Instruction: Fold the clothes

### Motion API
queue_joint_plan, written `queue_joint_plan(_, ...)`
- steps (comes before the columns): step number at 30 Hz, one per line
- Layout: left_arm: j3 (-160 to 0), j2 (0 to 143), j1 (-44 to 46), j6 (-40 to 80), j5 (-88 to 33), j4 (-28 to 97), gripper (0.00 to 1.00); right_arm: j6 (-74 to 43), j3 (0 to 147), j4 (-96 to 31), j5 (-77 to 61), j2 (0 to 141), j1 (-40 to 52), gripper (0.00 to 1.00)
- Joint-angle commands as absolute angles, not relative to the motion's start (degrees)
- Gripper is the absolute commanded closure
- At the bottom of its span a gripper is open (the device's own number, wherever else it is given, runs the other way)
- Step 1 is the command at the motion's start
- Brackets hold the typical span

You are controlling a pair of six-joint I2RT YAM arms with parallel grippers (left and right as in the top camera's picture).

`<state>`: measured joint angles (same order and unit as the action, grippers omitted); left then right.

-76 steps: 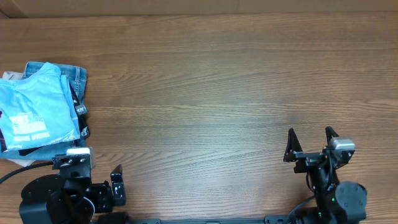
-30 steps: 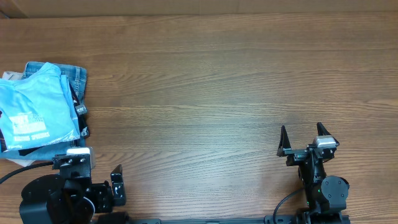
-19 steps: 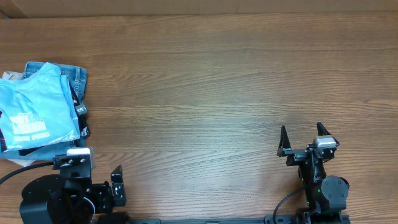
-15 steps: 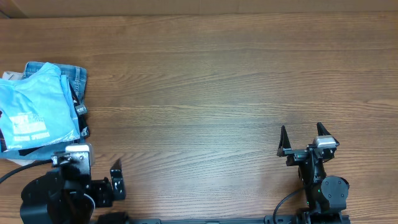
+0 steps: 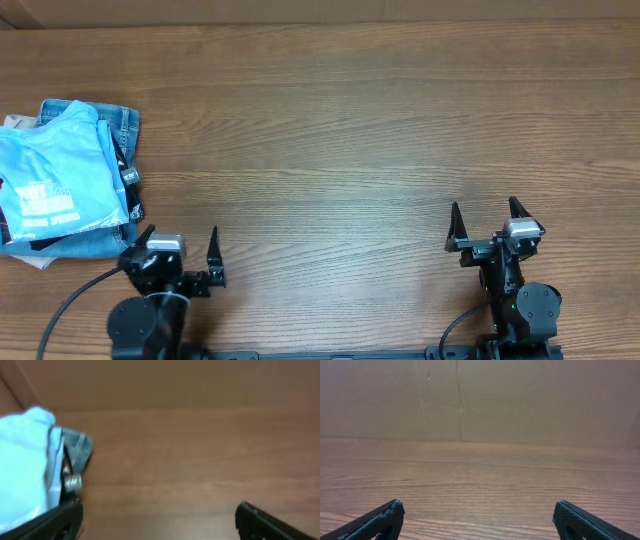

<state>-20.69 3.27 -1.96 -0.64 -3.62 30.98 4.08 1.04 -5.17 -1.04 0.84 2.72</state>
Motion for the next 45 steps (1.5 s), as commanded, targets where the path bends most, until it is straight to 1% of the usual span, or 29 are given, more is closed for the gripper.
queue_joint_plan(1, -14.1, 0.2, -1.5, -1.5, -2.7, 23.0, 0.00, 3.9, 0.5, -4.8, -1.0, 0.2, 3.0, 0.00)
queue_joint_plan(7, -4.3, 0.2, -1.4, -1.8, -0.6, 1.8, 0.00, 3.9, 0.5, -4.8, -1.0, 0.2, 3.0, 0.00)
queue_joint_plan(10, -0.1, 0.2, -1.4, -1.8, 0.2, -4.7, 0.00, 3.9, 0.5, -4.8, -1.0, 0.2, 3.0, 0.00)
queue_joint_plan(15, -0.3, 0.2, -1.4, -1.5, 0.0, 4.5, 0.00, 3.9, 0.5, -4.8, -1.0, 0.2, 3.0, 0.00)
queue_joint_plan(45, -0.3, 0.3, -1.5, -1.5, 0.0, 4.4, 0.00, 3.9, 0.5, -4.8, -1.0, 0.2, 3.0, 0.00)
